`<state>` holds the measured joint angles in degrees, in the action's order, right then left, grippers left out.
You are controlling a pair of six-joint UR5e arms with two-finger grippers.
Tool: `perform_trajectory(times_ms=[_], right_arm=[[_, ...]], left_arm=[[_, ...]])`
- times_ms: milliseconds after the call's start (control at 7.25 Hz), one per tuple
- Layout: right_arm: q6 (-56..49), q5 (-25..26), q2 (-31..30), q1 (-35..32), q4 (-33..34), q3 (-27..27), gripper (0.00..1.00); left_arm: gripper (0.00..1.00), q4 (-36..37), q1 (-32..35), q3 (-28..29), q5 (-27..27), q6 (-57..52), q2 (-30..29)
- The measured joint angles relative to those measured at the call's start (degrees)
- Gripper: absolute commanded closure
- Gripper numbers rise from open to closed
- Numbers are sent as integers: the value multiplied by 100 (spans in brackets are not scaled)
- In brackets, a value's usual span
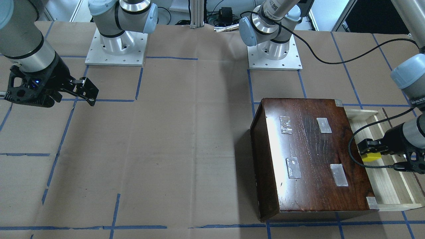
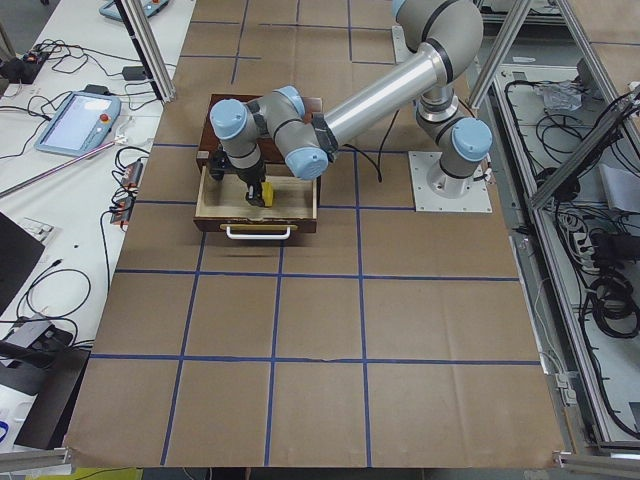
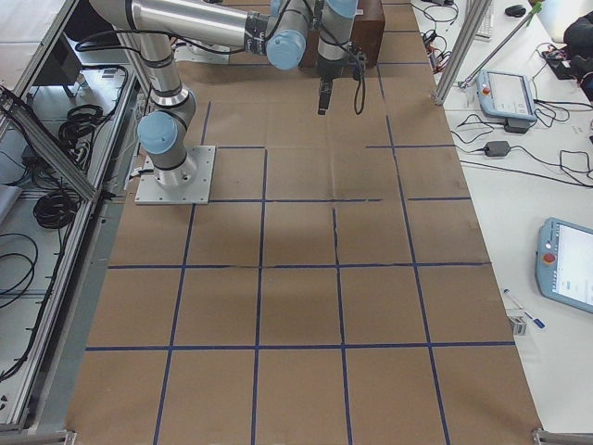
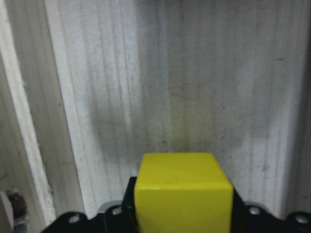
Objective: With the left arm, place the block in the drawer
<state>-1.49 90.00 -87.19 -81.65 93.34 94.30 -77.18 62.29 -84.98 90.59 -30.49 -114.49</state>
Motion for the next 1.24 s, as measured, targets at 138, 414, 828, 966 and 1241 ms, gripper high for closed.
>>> perform_trajectory(times_ms=[138, 414, 828, 966, 1241], right_arm=[[0, 0, 1, 0, 0, 0, 0], [0, 0, 2, 0, 0, 0, 0], [0, 0, 0, 0, 0, 0, 0], [2, 0, 0, 0, 0, -1, 0], [6, 0, 0, 0, 0, -2, 0]], left_arm=[[20, 47, -1, -3, 4, -6, -7], [20, 98, -4, -1, 4, -9, -10], [16, 100, -6, 53, 0, -10, 81], [1, 71, -6, 69, 5, -6, 232], [1, 0, 74, -35, 10, 93, 754]])
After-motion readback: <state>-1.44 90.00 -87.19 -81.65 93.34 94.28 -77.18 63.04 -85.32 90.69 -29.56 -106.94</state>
